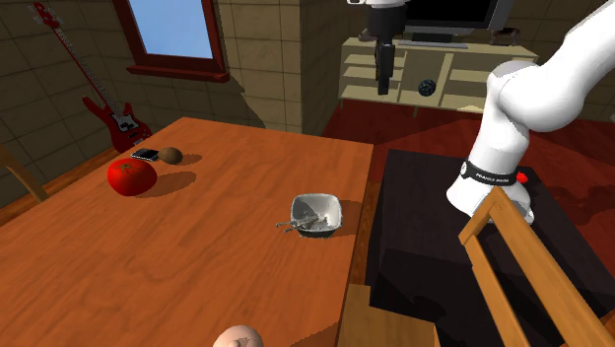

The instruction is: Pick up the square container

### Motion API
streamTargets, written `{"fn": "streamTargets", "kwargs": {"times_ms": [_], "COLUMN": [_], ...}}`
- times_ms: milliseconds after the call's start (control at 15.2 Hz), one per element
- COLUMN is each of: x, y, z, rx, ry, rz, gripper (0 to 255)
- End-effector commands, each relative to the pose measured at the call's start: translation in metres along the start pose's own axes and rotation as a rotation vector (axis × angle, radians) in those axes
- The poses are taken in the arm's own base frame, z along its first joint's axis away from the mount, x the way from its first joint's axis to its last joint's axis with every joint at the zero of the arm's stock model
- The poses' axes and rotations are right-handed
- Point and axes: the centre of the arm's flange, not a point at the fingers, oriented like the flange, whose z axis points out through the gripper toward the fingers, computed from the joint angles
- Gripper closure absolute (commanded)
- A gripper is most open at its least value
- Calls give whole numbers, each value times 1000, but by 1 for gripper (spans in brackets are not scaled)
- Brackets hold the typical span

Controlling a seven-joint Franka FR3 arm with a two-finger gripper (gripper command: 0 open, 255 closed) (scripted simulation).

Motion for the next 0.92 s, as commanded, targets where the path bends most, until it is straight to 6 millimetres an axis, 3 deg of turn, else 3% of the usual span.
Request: {"fn": "streamTargets", "kwargs": {"times_ms": [0, 858], "x": [10, 65], "y": [-18, -131], "z": [19, 146], "rx": [-16, -120], "ry": [9, 49], "rz": [-27, -200], "gripper": [0, 0]}}
